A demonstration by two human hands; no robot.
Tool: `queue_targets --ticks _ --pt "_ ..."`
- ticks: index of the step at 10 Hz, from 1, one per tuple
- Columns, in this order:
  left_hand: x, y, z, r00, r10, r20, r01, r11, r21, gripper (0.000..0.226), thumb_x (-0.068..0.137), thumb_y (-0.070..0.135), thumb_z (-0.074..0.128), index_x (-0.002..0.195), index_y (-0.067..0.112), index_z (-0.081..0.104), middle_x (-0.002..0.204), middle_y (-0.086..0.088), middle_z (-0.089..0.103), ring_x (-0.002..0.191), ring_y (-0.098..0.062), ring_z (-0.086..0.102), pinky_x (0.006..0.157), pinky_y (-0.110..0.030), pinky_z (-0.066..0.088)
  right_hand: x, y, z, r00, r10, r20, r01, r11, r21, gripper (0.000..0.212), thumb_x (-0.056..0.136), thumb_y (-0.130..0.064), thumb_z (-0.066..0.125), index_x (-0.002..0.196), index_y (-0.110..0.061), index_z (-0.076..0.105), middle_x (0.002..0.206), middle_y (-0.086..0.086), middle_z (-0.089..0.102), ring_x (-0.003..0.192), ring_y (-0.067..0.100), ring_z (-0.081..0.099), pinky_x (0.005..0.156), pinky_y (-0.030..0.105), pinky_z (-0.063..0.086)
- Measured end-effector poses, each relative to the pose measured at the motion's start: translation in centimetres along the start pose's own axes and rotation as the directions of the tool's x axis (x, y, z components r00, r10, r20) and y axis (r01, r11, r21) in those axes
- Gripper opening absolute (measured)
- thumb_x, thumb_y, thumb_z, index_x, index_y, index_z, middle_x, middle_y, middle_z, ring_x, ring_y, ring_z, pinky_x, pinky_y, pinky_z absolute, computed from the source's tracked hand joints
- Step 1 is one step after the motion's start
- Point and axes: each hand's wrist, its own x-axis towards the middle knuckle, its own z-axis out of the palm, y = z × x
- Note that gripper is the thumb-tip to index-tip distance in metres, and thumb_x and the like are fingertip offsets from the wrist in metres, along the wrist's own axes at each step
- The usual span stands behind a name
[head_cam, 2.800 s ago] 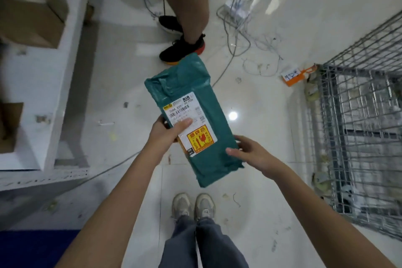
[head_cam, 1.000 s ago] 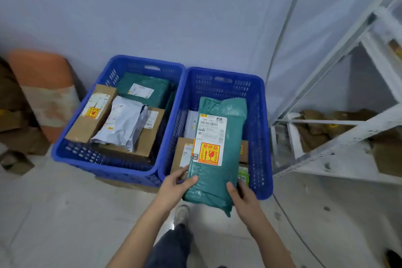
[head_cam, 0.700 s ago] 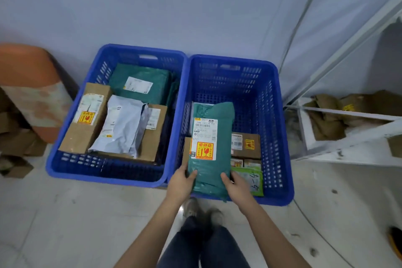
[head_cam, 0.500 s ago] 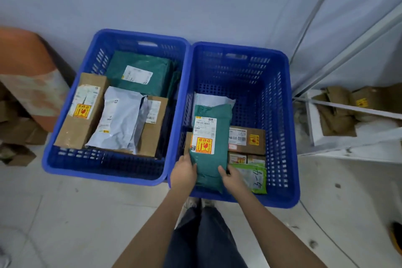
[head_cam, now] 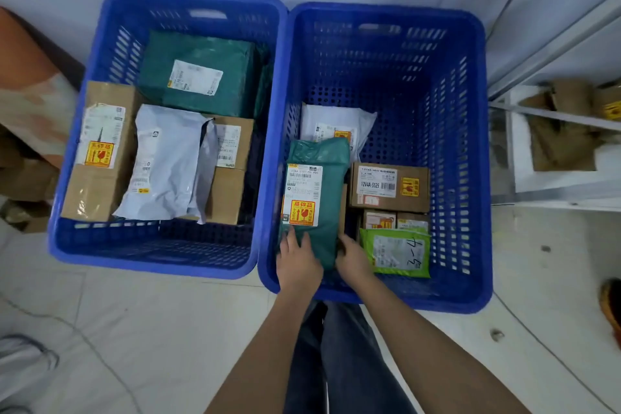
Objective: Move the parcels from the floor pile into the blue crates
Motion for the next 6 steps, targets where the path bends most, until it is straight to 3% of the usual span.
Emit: queue_targets --ticks 2,4,5,6 --pt "-0.5 0.5 1.3 0.998 -0.022 0.063 0.019 0.999 0.050 0.078 0.090 0.033 0.049 0.151 0.012 0.004 0.159 -0.014 -0.011 0.147 -0.032 -0.006 0.112 -0.046 0.027 -0.2 1.1 -0.6 0.987 0.003 0.160 0.008 0.998 -0.067 0.052 0.092 -0.004 0.038 0.141 -0.022 0.041 0.136 0.008 0.055 0.118 0.027 0.054 0.092 0.028 0.043" --pt "-0.9 -0.5 0.9 0.994 0.027 0.109 -0.037 0.995 0.093 0.081 0.090 0.038 0.049 0.151 0.015 0.002 0.159 -0.012 -0.014 0.147 -0.028 -0.008 0.112 -0.045 0.027 -1.3 0.1 -0.5 0.968 0.059 0.245 -0.035 0.994 -0.102 0.059 0.090 -0.007 0.035 0.146 -0.025 0.028 0.139 0.010 0.050 0.120 0.028 0.051 0.099 0.036 0.044" --pt "-1.2 -1.2 0.0 0.995 0.048 0.092 -0.053 0.997 0.058 0.071 0.091 0.034 0.047 0.150 0.015 0.013 0.160 -0.008 -0.005 0.147 -0.026 0.004 0.110 -0.042 0.033 -2.0 -0.3 -0.6 0.983 0.029 0.182 0.009 0.979 -0.206 0.046 0.091 -0.007 0.036 0.137 -0.012 0.040 0.130 0.015 0.054 0.114 0.030 0.053 0.095 0.039 0.046" --pt "-3.6 -2.3 -0.5 0.991 0.130 -0.037 -0.130 0.991 0.012 0.056 0.092 0.033 0.043 0.143 0.012 0.032 0.159 -0.006 0.011 0.145 -0.022 0.018 0.111 -0.033 0.031 -4.8 0.5 -2.2 0.994 -0.101 -0.031 0.087 0.949 -0.303 0.035 0.093 -0.009 0.040 0.126 -0.011 0.050 0.122 0.008 0.057 0.110 0.023 0.053 0.089 0.034 0.047"
